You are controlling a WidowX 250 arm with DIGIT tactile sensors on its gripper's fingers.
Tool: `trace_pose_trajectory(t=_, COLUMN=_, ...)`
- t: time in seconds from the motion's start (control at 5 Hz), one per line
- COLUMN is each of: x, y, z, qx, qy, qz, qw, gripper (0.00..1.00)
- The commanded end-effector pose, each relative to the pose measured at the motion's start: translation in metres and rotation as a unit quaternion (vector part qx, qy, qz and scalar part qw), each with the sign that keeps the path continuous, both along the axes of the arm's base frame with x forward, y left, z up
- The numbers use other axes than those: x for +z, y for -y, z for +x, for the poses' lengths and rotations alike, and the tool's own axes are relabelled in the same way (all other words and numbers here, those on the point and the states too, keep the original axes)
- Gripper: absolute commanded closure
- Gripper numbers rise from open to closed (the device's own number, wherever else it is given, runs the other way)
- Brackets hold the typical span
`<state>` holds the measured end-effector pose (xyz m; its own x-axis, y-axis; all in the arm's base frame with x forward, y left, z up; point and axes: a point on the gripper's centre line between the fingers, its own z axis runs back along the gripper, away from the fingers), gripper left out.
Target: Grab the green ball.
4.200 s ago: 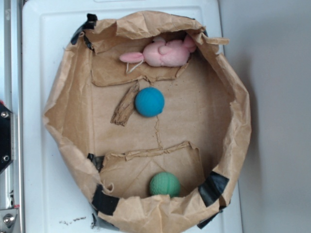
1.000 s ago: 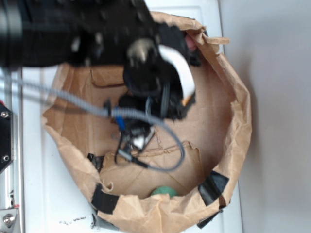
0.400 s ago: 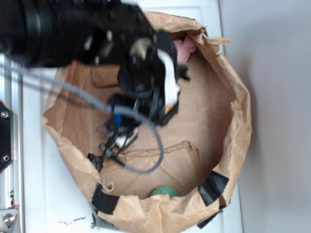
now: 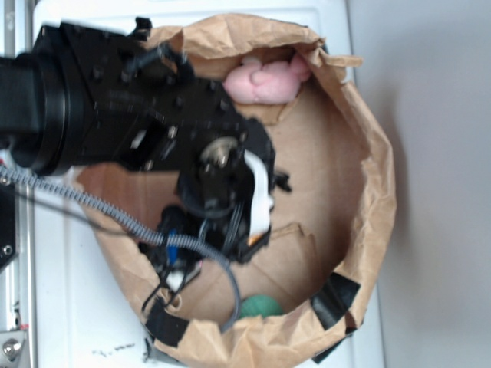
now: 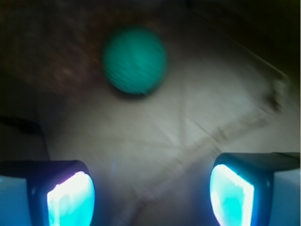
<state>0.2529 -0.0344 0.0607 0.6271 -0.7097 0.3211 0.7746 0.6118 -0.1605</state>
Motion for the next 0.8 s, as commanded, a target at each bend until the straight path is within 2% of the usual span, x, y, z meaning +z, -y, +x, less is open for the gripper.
trace_pose_trajectory(t=0.0, x=0.008, y=0.033, z=0.023, qx=0.003, qy=0.053, qz=-0.004, qw=0.999, gripper=0.00)
trace_pose_trajectory(t=0.2, x=-0.001, y=0.042, z=0.035, qx=0.013, qy=0.060, qz=0.000, qw=0.998, gripper=0.00)
trace_pose_trajectory(t=0.4, x=-0.006, y=0.048, z=0.038, qx=-0.007, qy=0.042, qz=-0.030, qw=0.999, gripper=0.00)
trace_pose_trajectory(t=0.6, x=-0.011, y=0.051, z=0.037, qx=-0.043, qy=0.038, qz=-0.095, qw=0.994, gripper=0.00)
